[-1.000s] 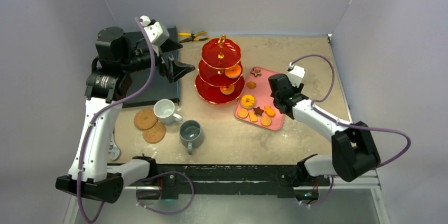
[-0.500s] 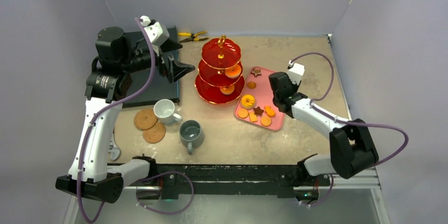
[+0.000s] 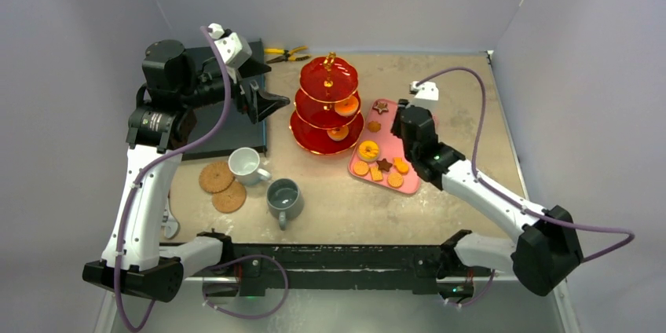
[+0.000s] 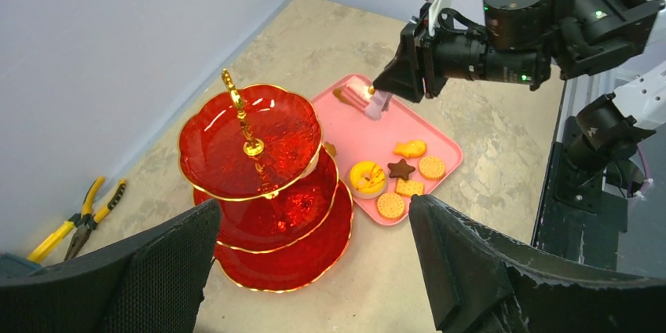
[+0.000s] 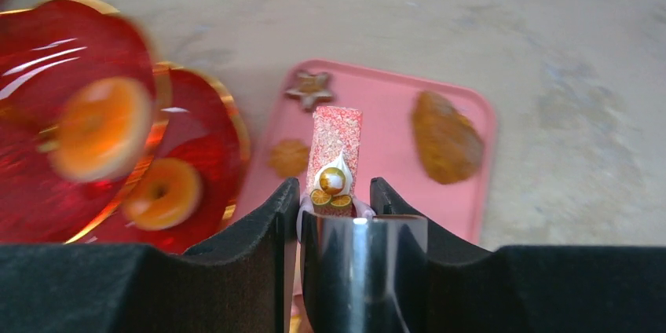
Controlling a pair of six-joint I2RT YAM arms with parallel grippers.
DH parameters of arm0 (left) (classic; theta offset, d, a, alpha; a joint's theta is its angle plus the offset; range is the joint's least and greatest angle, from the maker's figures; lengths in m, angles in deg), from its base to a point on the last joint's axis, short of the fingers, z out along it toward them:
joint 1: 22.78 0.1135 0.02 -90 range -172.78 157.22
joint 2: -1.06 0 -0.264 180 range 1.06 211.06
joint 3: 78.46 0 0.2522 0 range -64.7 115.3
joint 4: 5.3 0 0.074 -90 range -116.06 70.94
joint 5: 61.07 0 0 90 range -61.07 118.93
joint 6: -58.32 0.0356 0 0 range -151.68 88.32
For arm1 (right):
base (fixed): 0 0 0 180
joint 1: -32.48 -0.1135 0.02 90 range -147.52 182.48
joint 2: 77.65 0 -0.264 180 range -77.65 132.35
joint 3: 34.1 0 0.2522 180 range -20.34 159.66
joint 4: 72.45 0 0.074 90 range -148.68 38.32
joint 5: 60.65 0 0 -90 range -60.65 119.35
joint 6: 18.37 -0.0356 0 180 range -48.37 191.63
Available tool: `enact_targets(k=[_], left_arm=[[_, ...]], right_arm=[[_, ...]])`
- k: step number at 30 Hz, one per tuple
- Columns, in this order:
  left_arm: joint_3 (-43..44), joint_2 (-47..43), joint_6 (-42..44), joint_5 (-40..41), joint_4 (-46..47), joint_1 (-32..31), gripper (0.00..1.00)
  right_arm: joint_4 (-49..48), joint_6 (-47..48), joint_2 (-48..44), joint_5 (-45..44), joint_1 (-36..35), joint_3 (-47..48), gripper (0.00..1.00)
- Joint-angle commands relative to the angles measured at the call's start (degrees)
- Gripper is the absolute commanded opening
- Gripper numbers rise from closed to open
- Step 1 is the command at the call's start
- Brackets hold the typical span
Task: Serve the afternoon tea
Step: Pick up the desert from the tray, then place the desert on the desert table.
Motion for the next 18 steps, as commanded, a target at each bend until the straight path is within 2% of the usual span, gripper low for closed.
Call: enact_targets(k=[1, 8, 18], left_arm=[[0.89, -0.07, 0.96, 0.33, -0.01, 0.05, 0.90], [0.89, -0.15, 0.63, 0.42, 0.17, 0.06, 0.90], [1.24, -0.26, 0.50, 0.64, 0.26, 0.07, 0.90]], right_arm=[[-3.58, 4.90, -1.48, 8.96, -5.80, 6.20, 0.22], [-4.79, 4.16, -1.73, 14.57, -12.99, 9.40, 0.24], [-8.13, 4.64, 3.44, 18.88, -14.50, 13.61, 0.26]])
